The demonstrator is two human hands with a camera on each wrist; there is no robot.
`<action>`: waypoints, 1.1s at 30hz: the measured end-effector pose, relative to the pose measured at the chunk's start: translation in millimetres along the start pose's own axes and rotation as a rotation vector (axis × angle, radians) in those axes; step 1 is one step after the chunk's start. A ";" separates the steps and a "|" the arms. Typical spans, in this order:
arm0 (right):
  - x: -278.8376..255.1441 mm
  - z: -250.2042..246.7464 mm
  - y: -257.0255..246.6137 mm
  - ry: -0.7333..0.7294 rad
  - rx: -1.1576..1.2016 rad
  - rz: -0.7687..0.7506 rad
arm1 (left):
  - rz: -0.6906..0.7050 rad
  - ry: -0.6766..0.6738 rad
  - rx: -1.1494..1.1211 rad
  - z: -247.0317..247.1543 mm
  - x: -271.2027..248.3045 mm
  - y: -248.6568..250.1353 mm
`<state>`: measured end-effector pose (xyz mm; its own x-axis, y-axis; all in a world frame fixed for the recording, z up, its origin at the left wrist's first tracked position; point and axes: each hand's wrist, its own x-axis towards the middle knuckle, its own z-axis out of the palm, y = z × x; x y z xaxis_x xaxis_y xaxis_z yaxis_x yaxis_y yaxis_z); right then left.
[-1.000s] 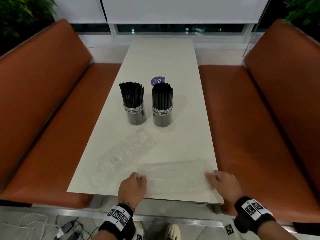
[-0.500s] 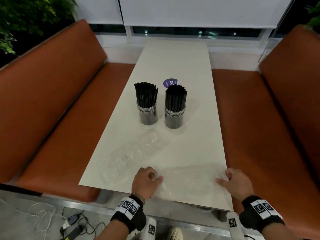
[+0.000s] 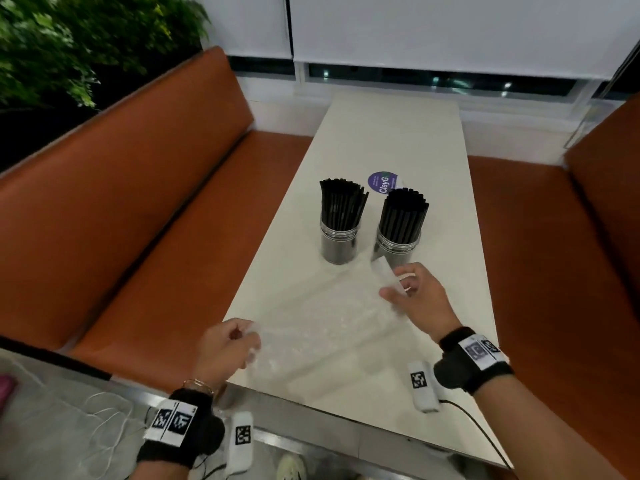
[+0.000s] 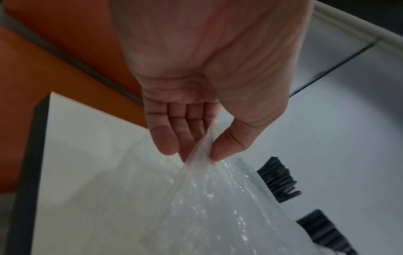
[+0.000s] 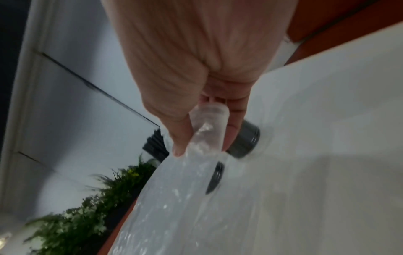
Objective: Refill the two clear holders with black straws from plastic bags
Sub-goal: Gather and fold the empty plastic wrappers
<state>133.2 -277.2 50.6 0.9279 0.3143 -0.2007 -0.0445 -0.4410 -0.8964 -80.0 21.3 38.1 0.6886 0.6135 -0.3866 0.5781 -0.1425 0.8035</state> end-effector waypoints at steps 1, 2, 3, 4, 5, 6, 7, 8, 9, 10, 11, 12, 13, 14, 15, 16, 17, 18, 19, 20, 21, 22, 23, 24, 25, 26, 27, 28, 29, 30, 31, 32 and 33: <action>10.5 16.8 -2.3 0.010 -0.028 -0.006 | -0.018 0.018 0.049 -4.6 10.8 -3.1; 21.0 32.0 -1.6 0.021 -0.065 0.002 | -0.030 0.031 0.108 -7.5 21.5 -6.8; 30.1 46.1 -0.1 0.025 -0.103 0.016 | -0.036 0.033 0.165 -9.0 31.0 -10.1; 39.8 58.8 4.1 0.020 -0.144 0.031 | -0.038 0.024 0.222 -9.4 39.4 -14.1; 48.0 68.8 9.5 0.007 -0.191 0.048 | -0.039 0.013 0.275 -8.6 45.9 -17.8; 54.7 77.5 15.7 -0.011 -0.253 0.070 | -0.039 0.002 0.327 -6.9 50.3 -21.2; 59.2 84.5 21.1 -0.022 -0.329 0.082 | -0.028 -0.009 0.376 -4.5 53.9 -25.6; 61.2 89.8 25.2 -0.025 -0.402 0.093 | -0.011 -0.017 0.421 -1.7 56.3 -30.4; 61.5 93.7 27.9 -0.019 -0.456 0.103 | 0.008 -0.020 0.460 1.7 57.2 -36.0; 61.2 97.2 29.7 -0.009 -0.480 0.107 | 0.025 -0.020 0.488 4.8 57.3 -40.6; 60.6 101.0 30.8 -0.004 -0.487 0.112 | 0.037 -0.020 0.502 7.7 56.5 -44.0; 60.3 104.4 31.5 -0.008 -0.479 0.114 | 0.042 -0.025 0.514 9.3 55.8 -46.0; 61.3 107.5 32.7 -0.015 -0.469 0.118 | 0.043 -0.031 0.526 9.9 55.4 -46.6; 62.9 109.5 34.5 -0.024 -0.464 0.131 | 0.047 -0.037 0.562 10.1 55.6 -45.2; 64.7 110.4 34.6 -0.036 -0.462 0.149 | 0.067 -0.045 0.635 10.0 56.6 -41.2; 66.2 111.0 33.3 -0.054 -0.462 0.168 | 0.102 -0.057 0.728 9.5 58.4 -36.2; 68.0 111.5 32.4 -0.074 -0.481 0.183 | 0.149 -0.071 0.787 10.0 62.0 -31.0; 68.8 111.9 31.9 -0.095 -0.515 0.181 | 0.172 -0.106 0.784 12.1 66.6 -25.0; 68.5 112.6 30.2 -0.113 -0.555 0.169 | 0.158 -0.167 0.704 14.8 70.9 -17.7; 66.4 112.5 26.7 -0.127 -0.593 0.153 | 0.117 -0.238 0.579 18.8 74.5 -9.5; 63.5 111.6 22.9 -0.138 -0.617 0.128 | 0.099 -0.297 0.481 25.1 78.4 -3.2; 60.2 110.8 19.1 -0.145 -0.615 0.098 | 0.102 -0.330 0.449 32.5 81.3 1.4; 56.7 109.9 15.6 -0.148 -0.599 0.066 | 0.130 -0.341 0.476 39.5 81.7 6.1; 51.7 107.8 8.8 -0.142 -0.570 0.029 | 0.152 -0.339 0.538 44.4 81.2 10.0; 45.7 105.0 0.1 -0.131 -0.551 -0.018 | 0.181 -0.347 0.603 47.8 80.6 12.3; 39.0 100.7 -10.0 -0.125 -0.534 -0.050 | 0.200 -0.367 0.633 49.8 80.1 13.8; 33.2 95.3 -19.6 -0.119 -0.514 -0.086 | 0.206 -0.397 0.605 51.0 80.7 13.1; 27.0 89.4 -29.7 -0.119 -0.493 -0.102 | 0.203 -0.428 0.508 51.5 80.6 11.7; 20.6 83.3 -39.6 -0.123 -0.452 -0.107 | 0.180 -0.457 0.376 51.0 78.2 10.6; 14.7 76.8 -48.8 -0.125 -0.395 -0.102 | 0.157 -0.478 0.257 49.9 74.8 9.9; 9.1 70.9 -56.9 -0.113 -0.325 -0.099 | 0.148 -0.508 0.166 48.3 67.9 12.1; 4.6 65.5 -64.5 -0.092 -0.260 -0.091 | 0.146 -0.543 0.101 47.0 59.6 15.3; -0.1 59.7 -72.0 -0.066 -0.208 -0.090 | 0.143 -0.573 0.056 46.3 50.9 19.0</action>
<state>114.3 -195.3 91.6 0.8983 0.4113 -0.1547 0.1212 -0.5704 -0.8124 -13.7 13.9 12.7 0.8788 0.0701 -0.4720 0.4739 -0.2435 0.8462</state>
